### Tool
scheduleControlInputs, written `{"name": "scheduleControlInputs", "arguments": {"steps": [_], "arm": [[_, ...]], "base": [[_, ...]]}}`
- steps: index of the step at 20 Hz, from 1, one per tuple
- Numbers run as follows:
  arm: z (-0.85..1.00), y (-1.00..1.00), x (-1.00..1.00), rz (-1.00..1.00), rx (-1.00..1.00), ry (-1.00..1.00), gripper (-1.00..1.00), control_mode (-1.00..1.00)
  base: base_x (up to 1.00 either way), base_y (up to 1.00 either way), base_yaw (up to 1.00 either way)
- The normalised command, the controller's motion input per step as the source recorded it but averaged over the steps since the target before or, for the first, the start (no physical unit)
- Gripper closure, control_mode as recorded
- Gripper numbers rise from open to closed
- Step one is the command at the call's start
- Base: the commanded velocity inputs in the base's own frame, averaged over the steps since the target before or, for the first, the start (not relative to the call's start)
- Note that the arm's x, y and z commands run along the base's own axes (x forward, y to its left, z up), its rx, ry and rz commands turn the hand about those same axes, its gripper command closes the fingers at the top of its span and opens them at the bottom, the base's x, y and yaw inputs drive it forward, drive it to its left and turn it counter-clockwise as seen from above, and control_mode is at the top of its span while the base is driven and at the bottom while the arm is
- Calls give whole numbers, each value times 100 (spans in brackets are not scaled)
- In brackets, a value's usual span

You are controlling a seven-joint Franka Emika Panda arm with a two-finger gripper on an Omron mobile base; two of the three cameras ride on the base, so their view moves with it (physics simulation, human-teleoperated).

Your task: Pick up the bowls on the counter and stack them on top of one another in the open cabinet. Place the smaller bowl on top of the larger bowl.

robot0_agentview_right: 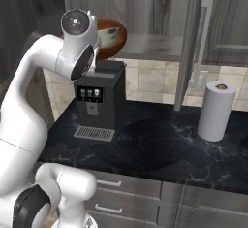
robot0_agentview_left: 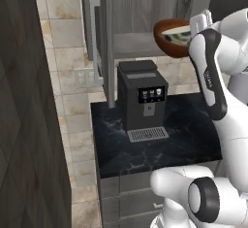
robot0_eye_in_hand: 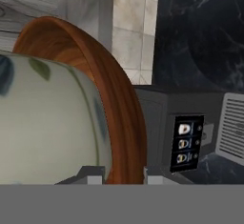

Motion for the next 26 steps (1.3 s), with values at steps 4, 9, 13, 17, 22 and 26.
{"name": "scheduleControlInputs", "arguments": {"steps": [4,9,13,17,22,26], "arm": [[2,0,24,-1,0,3,100,-100],[0,0,28,-1,0,0,100,-100],[0,0,31,-1,0,0,100,-100],[-1,0,30,-1,1,0,100,-100],[0,0,30,-1,2,0,100,-100],[0,0,28,-1,2,0,100,-100]], "base": [[0,0,0],[0,0,0],[0,0,0],[0,0,0],[0,0,0],[0,0,0]]}}
